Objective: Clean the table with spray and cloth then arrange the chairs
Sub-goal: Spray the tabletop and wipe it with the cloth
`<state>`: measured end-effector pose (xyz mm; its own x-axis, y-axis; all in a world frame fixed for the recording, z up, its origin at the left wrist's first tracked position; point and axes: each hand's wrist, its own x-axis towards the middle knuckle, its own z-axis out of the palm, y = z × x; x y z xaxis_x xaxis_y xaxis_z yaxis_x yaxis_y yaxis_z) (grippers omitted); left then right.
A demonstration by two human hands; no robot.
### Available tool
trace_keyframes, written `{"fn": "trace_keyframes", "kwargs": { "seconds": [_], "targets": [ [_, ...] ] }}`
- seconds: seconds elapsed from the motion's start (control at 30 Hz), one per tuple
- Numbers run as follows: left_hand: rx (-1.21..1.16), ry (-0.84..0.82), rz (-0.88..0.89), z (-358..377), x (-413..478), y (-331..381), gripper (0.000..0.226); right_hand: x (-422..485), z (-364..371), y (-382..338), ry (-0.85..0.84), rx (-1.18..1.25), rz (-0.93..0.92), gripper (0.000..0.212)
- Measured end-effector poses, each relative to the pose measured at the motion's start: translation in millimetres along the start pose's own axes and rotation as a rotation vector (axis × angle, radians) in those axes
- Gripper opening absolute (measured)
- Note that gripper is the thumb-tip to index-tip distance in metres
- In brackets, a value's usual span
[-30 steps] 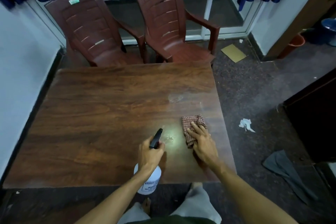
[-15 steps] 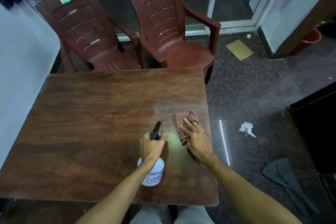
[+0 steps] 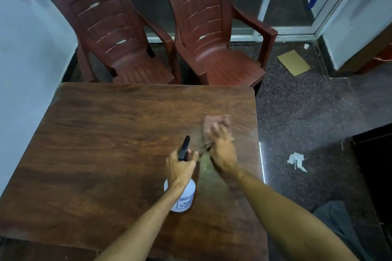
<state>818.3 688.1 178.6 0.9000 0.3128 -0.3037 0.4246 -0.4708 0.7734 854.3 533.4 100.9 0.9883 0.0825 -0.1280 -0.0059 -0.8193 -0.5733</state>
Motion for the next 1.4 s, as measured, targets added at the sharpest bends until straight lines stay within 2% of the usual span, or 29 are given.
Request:
{"fn": "trace_keyframes", "kwargs": {
  "seconds": [0.03,0.07,0.1,0.2,0.23,0.27,0.37,0.4,0.43,0.57,0.63,0.77,0.83,0.97,1.0,1.13,1.17,1.27,1.3,1.4],
  "targets": [
    [0.005,0.001,0.006,-2,3,1,0.020,-2,11,-2,-0.064,-0.051,-0.142,0.065],
    [0.008,0.000,0.010,-4,7,0,0.021,-3,10,-1,-0.101,-0.075,-0.200,0.068],
    [0.001,-0.004,0.010,-6,12,-1,0.021,1,6,3,-0.099,-0.068,-0.163,0.067],
    [-0.031,0.009,0.022,-15,27,-1,0.020,30,-5,3,0.042,-0.023,0.204,0.057],
    [-0.036,0.013,0.031,-16,30,-1,0.020,35,-4,-8,0.059,-0.041,0.211,0.058],
    [-0.039,0.017,0.039,-19,33,-3,0.020,37,4,-20,0.029,-0.043,0.134,0.057],
    [-0.016,0.024,0.071,-25,39,-6,0.021,14,25,-40,-0.162,-0.099,-0.263,0.059],
    [-0.011,0.015,0.082,-26,41,-7,0.021,10,19,-30,-0.182,-0.110,-0.291,0.062],
    [-0.015,0.005,0.087,-26,42,-8,0.021,12,10,-16,-0.146,-0.111,-0.251,0.064],
    [-0.057,-0.004,0.109,-24,39,-9,0.019,32,-40,51,0.045,-0.067,0.213,0.065],
    [-0.060,-0.022,0.108,-20,32,-10,0.018,12,-39,61,0.047,-0.100,0.208,0.065],
    [-0.074,-0.064,0.105,-6,11,-7,0.018,-68,-13,36,-0.082,-0.109,-0.066,0.066],
    [-0.051,-0.076,0.112,3,0,-5,0.018,-62,-17,49,-0.105,-0.096,-0.132,0.068],
    [-0.026,-0.071,0.119,21,-26,2,0.016,-33,-41,76,0.030,0.034,0.234,0.067],
    [-0.022,-0.059,0.117,24,-33,4,0.017,-43,-37,71,0.026,-0.001,0.209,0.067],
    [-0.022,0.006,0.090,33,-62,4,0.021,-100,-26,72,-0.072,-0.089,-0.114,0.066],
    [-0.010,0.012,0.070,35,-70,3,0.021,-98,-31,77,-0.066,-0.059,-0.113,0.065],
    [0.018,0.043,0.005,35,-88,-8,0.021,-79,-41,73,-0.059,0.000,0.092,0.061],
    [0.035,0.055,-0.024,33,-94,-12,0.022,-81,-38,67,-0.075,-0.022,0.089,0.061],
    [0.078,0.059,-0.071,26,-109,-22,0.028,-100,-18,59,-0.164,-0.046,-0.141,0.062]
  ]
}}
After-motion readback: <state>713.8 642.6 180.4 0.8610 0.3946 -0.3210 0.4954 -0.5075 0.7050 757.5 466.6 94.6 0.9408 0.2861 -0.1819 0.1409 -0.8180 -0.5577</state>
